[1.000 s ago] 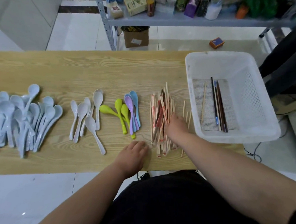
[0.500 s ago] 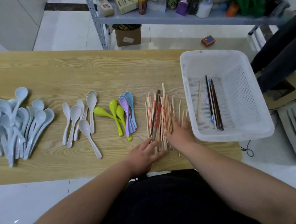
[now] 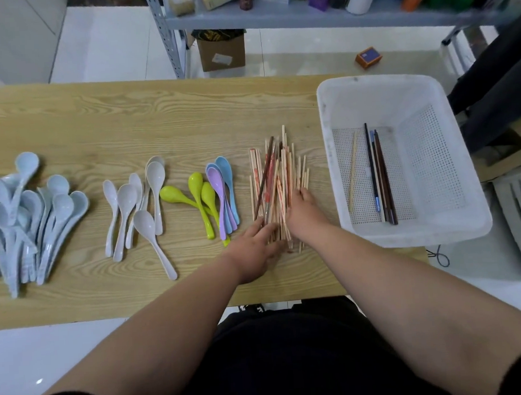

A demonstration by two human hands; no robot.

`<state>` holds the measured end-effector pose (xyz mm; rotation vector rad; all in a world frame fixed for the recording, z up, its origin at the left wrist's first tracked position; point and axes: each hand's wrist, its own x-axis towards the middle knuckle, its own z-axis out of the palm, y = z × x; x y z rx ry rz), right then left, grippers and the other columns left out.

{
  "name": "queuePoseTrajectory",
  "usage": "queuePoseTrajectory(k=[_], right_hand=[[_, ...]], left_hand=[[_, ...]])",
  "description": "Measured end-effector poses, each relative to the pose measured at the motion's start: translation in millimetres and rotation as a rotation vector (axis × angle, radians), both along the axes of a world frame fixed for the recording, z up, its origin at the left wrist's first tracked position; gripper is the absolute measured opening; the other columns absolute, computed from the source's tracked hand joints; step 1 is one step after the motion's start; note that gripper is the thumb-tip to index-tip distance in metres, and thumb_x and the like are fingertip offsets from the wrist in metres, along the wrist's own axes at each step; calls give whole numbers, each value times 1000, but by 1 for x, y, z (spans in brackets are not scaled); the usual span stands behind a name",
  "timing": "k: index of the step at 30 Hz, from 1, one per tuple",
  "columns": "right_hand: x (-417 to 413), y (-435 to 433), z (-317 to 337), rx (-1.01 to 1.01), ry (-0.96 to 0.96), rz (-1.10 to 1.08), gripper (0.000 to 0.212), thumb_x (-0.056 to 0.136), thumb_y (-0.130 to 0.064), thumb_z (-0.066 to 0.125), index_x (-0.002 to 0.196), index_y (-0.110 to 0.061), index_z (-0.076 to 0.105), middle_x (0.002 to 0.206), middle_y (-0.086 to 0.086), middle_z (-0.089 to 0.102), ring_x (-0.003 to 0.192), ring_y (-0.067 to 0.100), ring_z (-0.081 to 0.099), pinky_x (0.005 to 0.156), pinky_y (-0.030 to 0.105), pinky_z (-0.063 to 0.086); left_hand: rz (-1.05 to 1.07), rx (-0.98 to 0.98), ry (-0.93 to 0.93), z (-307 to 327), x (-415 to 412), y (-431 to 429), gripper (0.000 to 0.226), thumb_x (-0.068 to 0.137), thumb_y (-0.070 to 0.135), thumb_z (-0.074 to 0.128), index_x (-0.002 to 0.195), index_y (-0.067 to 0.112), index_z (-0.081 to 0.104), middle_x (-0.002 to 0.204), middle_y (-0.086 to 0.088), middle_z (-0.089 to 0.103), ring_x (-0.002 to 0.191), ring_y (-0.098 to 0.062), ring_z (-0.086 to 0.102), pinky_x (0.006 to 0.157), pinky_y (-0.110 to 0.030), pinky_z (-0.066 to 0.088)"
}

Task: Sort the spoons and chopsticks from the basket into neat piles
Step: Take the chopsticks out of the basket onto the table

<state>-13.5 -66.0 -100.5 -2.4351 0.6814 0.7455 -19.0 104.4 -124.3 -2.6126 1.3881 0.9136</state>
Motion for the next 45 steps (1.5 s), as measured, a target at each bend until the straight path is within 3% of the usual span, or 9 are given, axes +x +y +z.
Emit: queuePoseTrajectory(k=[5,8,15,21,24,29,33,38,45], right_hand=[[-4,-3,11,-1,7,70,69,102,-11,40,161,-20,6,169,-1,-4,155,26,5,123,45,23],[-14,-6,35,-14,-86,255,59,101,-17,43,157,-19,23,162,7,24,148,29,27,115,46,35],[-44,-52,93,61,-417,430,36,104,-26,43,138,-19,55,136,-3,54,123,13,51,98,27,44],[-50,-142,78,77,-410,-16,26,99,-28,53,122,-20,62,122,-2,57,106,11,57,94,32,48],[-49,-184,54,19,-251,-124,37,96,-36,57,128,-17,57,123,5,55,99,18,59,88,37,53],[-36,-219,28,51,-153,-259,54,89,-42,64,133,-12,52,125,10,52,100,25,63,89,41,57],[-14,-227,11,-32,-149,-270,71,89,-46,65,143,-8,40,139,14,42,130,33,44,105,44,43],[9,-210,-2,-51,-199,-183,89,83,-56,70,150,-12,32,145,13,37,135,32,34,111,44,35],[12,-199,-8,-46,-200,-48,67,90,-28,69,143,-12,31,138,13,38,126,31,40,97,39,43]], left_hand=[[22,-26,12,4,0,1,69,93,23,48,154,44,25,167,-2,5,153,-37,-3,122,-57,13],[60,-75,14,7,-1,7,70,89,19,49,152,44,31,166,0,11,152,-35,2,120,-56,21],[255,-370,-25,22,-3,-2,55,72,22,55,126,16,64,122,-12,62,108,-35,62,90,-47,56],[410,-573,-113,51,1,-68,50,87,26,55,133,7,58,126,-13,59,112,-34,61,95,-43,52],[451,-678,-133,66,0,-111,58,86,18,68,140,6,52,136,-15,53,125,-32,53,104,-42,45],[346,-657,-203,65,-1,-161,64,91,41,52,145,7,45,147,-15,44,146,-35,31,120,-45,24],[301,-514,-273,56,-2,-182,70,91,53,45,144,8,47,151,-14,43,151,-36,18,123,-45,10],[292,-453,-303,49,-6,-187,65,92,52,47,147,17,46,154,-8,39,154,-33,7,124,-53,10],[303,-470,-311,49,-7,-188,65,87,44,57,145,18,47,152,-6,41,154,-33,9,122,-57,16]])
